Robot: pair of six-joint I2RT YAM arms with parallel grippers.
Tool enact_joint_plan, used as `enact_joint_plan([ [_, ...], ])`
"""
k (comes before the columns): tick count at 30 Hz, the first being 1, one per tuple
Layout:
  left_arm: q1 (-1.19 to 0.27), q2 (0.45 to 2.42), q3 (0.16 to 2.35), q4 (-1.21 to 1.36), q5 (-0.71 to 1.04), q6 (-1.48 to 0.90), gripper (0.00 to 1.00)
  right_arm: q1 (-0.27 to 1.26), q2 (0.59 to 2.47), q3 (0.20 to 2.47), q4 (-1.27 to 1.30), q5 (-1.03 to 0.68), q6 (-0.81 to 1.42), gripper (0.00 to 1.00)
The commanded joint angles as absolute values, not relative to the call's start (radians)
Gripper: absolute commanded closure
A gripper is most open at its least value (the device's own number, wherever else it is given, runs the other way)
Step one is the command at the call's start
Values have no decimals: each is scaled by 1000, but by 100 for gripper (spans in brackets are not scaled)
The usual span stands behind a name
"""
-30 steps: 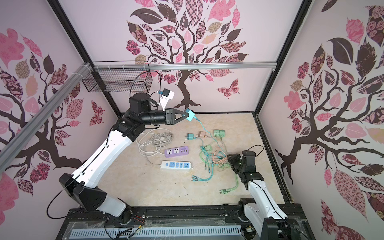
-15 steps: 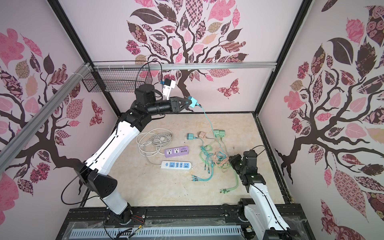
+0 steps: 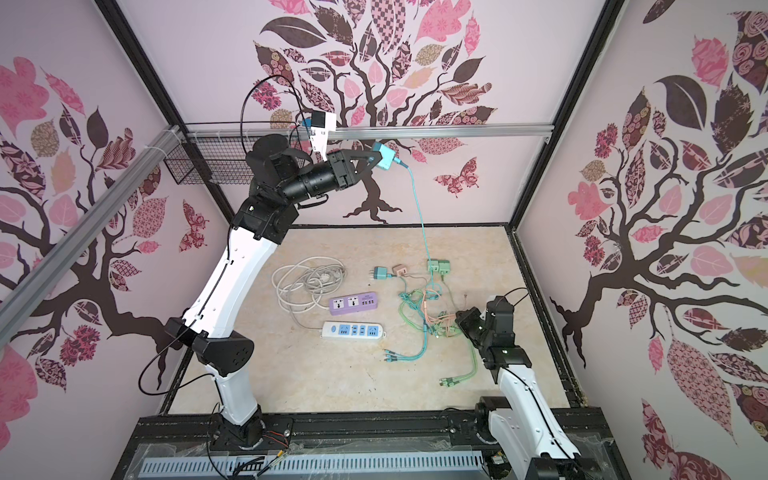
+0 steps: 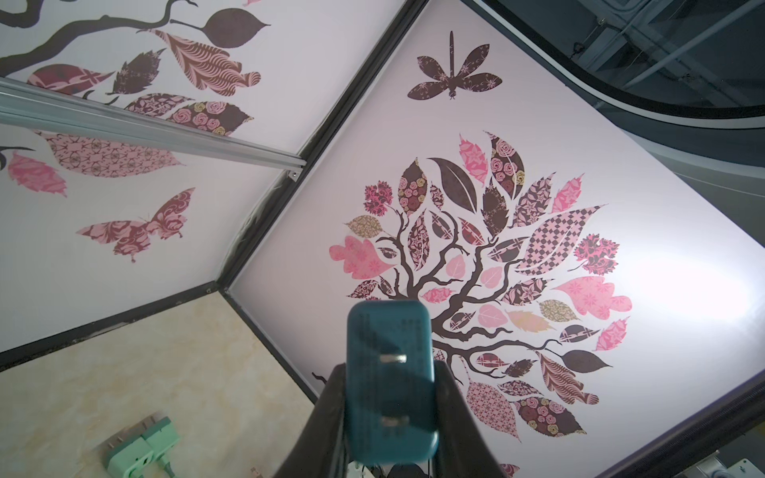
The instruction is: Insert the plug
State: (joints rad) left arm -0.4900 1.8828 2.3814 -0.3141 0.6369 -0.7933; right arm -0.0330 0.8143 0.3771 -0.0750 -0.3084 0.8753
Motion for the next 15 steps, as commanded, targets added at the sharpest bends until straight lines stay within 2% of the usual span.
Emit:
enact_joint_plan([
  [1, -473, 1868, 2399, -252, 628, -819, 100, -30, 812, 410, -54, -341, 842, 100],
  [6, -451, 1877, 2392, -247, 560, -831, 100, -31, 790, 418, -48, -368, 810, 100],
  [9, -438, 1908, 2393, -234, 523, -842, 100, -31, 756, 407, 34, -464, 789, 100],
  [15, -437, 2010, 2408, -201, 553, -872, 100, -26, 733, 475, 39, -545, 717, 100],
])
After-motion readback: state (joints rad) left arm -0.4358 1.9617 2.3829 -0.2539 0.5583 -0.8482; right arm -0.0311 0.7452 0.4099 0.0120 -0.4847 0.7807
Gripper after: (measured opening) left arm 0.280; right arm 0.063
